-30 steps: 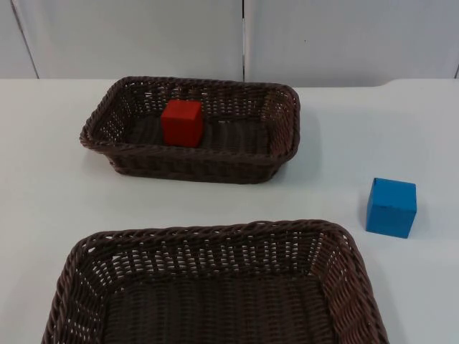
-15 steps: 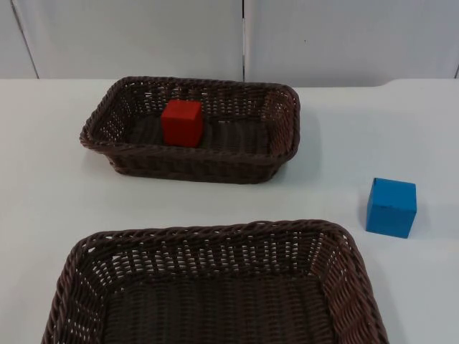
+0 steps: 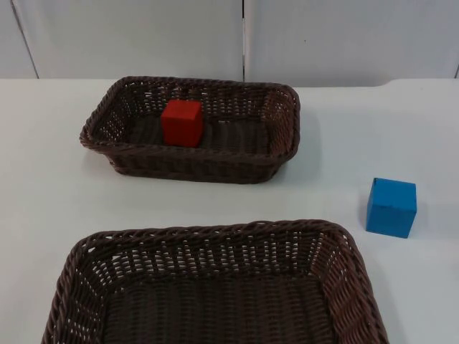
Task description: Pick up one cube with the left hand and place it into the upper basket. Pick up one cube with the right hand and place it into the lower basket.
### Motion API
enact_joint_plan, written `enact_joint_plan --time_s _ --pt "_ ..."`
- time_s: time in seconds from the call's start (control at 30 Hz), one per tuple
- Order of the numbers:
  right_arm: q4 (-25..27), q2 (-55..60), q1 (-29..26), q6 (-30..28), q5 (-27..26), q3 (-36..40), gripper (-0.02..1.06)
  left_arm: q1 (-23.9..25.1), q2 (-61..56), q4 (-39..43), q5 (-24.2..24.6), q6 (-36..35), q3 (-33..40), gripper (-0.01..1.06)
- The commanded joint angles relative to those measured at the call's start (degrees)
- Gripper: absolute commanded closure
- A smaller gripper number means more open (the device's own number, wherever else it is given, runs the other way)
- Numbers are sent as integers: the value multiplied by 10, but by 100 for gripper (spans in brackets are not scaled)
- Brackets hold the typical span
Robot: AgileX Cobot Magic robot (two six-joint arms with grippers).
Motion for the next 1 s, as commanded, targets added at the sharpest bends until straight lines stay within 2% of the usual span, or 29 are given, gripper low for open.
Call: enact_joint_plan --time_s 0.0,0.33,0.47,0.67,0.87,0.97 --pt "1 33 -2 1 -15 -11 0 -3 -2 3 0 -4 1 13" --pt "1 160 -2 1 -33 -33 0 -3 -2 6 0 -4 1 13" --pt "15 217 -2 -3 -59 -37 0 -3 -2 6 0 -4 1 13" --pt "23 259 -2 -11 -63 -37 0 -3 -2 6 0 -4 1 13" --pt "84 306 0 -54 -70 -37 0 -3 -2 6 0 -4 1 13" --pt "89 332 21 -57 -86 -37 0 -3 -2 7 -1 -4 1 13"
